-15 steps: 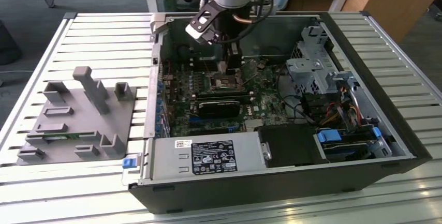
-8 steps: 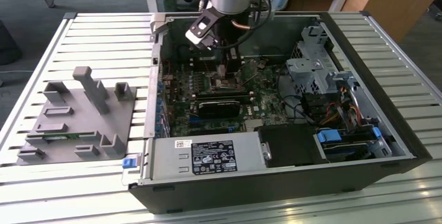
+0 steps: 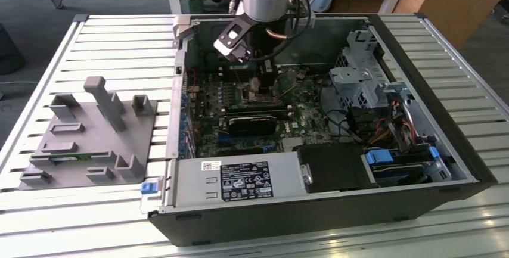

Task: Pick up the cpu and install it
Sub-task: 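Place the cpu into insertion slot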

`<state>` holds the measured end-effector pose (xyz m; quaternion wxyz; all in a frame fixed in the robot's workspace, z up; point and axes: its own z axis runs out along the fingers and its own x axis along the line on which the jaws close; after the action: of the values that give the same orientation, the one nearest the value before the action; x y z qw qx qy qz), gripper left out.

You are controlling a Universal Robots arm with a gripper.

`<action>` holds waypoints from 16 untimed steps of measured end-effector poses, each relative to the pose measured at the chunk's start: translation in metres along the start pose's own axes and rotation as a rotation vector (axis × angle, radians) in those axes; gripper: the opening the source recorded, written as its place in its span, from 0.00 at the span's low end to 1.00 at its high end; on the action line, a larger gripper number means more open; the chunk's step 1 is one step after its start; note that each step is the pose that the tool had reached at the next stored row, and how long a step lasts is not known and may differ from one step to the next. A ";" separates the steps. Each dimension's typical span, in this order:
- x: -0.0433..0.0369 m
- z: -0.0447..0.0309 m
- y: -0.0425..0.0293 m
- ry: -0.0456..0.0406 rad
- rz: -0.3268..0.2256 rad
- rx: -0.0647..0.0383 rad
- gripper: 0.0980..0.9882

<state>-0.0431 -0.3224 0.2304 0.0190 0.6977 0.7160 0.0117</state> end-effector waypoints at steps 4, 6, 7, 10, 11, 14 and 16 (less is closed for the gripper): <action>0.0004 0.0039 -0.0005 0.0000 0.001 0.000 0.49; 0.0006 0.0057 -0.0006 0.0000 0.001 0.000 0.49; 0.0007 0.0068 -0.0007 -0.0001 0.001 0.000 0.49; 0.0011 0.0108 -0.0009 0.0000 0.001 0.000 0.49; 0.0012 0.0120 -0.0010 0.0000 0.001 0.000 0.49; 0.0012 0.0155 -0.0011 0.0000 0.001 0.000 0.49; 0.0014 0.0171 -0.0012 0.0000 0.001 0.000 0.49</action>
<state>-0.0436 -0.3212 0.2133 0.0190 0.6982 0.7156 0.0117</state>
